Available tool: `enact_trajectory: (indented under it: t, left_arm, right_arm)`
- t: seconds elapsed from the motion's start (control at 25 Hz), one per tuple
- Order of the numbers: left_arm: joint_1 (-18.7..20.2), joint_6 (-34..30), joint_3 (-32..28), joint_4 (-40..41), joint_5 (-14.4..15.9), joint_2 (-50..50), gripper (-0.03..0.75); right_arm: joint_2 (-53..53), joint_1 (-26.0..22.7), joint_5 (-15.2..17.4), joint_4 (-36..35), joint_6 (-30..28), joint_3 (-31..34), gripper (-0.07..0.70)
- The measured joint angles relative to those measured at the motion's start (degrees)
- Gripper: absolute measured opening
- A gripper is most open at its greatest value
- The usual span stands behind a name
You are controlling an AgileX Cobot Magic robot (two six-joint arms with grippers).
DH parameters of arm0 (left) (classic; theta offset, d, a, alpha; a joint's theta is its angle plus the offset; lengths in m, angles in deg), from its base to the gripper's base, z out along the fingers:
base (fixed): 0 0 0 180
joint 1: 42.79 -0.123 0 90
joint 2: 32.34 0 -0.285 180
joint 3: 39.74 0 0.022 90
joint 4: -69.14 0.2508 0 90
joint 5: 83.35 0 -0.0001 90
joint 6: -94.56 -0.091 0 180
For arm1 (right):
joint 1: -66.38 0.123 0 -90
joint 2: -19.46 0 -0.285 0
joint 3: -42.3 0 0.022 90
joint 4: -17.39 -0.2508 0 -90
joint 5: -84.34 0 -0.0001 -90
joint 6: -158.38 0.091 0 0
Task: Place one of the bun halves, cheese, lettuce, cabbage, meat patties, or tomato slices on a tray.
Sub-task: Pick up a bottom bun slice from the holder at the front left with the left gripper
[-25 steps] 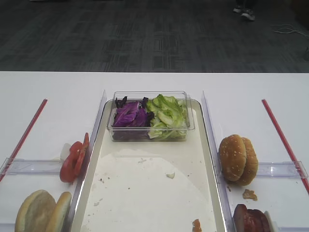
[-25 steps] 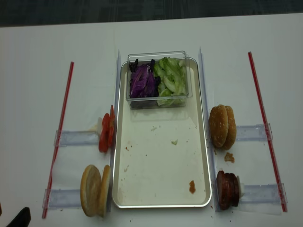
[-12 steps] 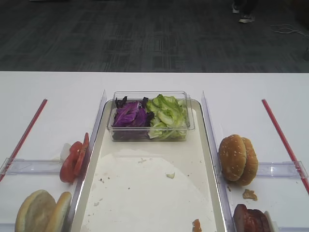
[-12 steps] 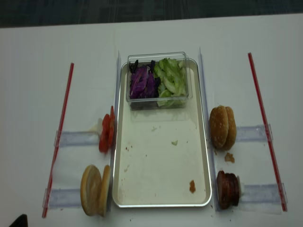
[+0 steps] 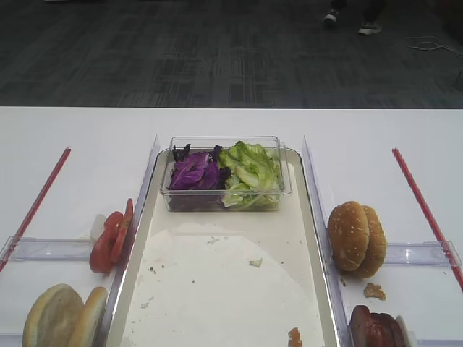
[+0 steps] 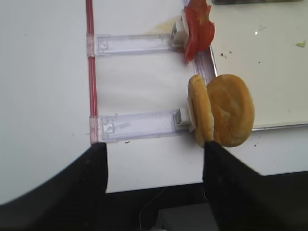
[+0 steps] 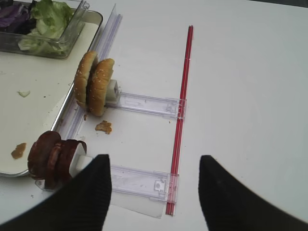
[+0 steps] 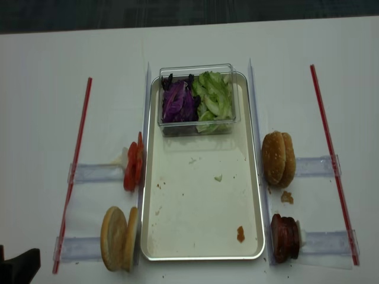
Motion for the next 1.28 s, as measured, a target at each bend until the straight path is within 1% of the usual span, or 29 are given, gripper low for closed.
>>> enact_trajectory:
  t: [0.24,0.6,0.76,0.88,1.04,1.28]
  left_arm:
    - [0.0,0.6,0.9,-0.2,-0.3,9.8,0.412]
    - [0.0,0.8,8.2,-1.5,-1.0,23.9,0.412]
    - [0.0,0.8,10.0,-1.5,-1.2,29.9,0.412]
    - [0.0,0.8,10.1,-1.5,-1.5,33.9,0.412]
    - [0.0,0.8,10.1,-1.5,-1.7,36.9,0.412]
    - [0.0,2.2,10.1,-1.3,-1.8,37.2,0.412]
  right_arm:
    - [0.0,0.0,0.0,0.0,0.0,0.0,0.427]
    - [0.0,0.0,0.0,0.0,0.1,0.0,0.427]
    - [0.0,0.0,0.0,0.0,0.1,0.0,0.427]
    - [0.0,0.0,0.0,0.0,0.1,0.0,0.427]
    - [0.0,0.0,0.0,0.0,0.1,0.0,0.427]
    - [0.0,0.0,0.0,0.0,0.1,0.0,0.427]
